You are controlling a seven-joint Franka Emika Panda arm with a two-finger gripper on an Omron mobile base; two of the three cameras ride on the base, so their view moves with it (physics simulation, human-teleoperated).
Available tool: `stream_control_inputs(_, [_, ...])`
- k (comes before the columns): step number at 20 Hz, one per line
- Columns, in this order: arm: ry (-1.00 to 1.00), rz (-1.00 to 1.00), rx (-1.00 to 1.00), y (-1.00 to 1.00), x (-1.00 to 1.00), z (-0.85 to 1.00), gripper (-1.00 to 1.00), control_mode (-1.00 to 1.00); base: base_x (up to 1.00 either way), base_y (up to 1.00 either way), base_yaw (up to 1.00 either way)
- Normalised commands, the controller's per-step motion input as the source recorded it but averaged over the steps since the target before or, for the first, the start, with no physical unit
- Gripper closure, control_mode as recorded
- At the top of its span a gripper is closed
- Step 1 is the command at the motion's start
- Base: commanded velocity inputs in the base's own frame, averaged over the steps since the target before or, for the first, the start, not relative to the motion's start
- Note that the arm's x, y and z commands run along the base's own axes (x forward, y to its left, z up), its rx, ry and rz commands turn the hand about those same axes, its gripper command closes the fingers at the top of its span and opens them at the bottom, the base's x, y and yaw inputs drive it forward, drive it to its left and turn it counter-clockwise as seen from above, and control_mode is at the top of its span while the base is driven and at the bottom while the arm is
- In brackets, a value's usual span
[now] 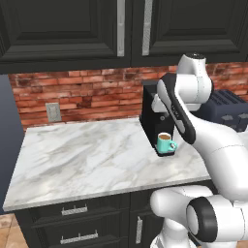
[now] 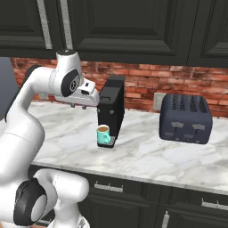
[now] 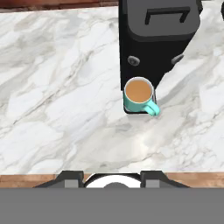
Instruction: Pick up the brewed coffee from the coffee machine and place it next to the breakfast plate on the dining counter.
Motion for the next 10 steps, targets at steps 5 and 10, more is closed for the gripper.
stream_control_inputs(5, [-0.02,0.01,0.0,-0.03,-0.07,-0.1,-1.0,-1.0,0.0,0.0,0.0])
stream_control_inputs(10, [-0.04,0.08,0.0,-0.36,-0.03,-0.42,-1.0,-1.0,0.0,0.0,0.0])
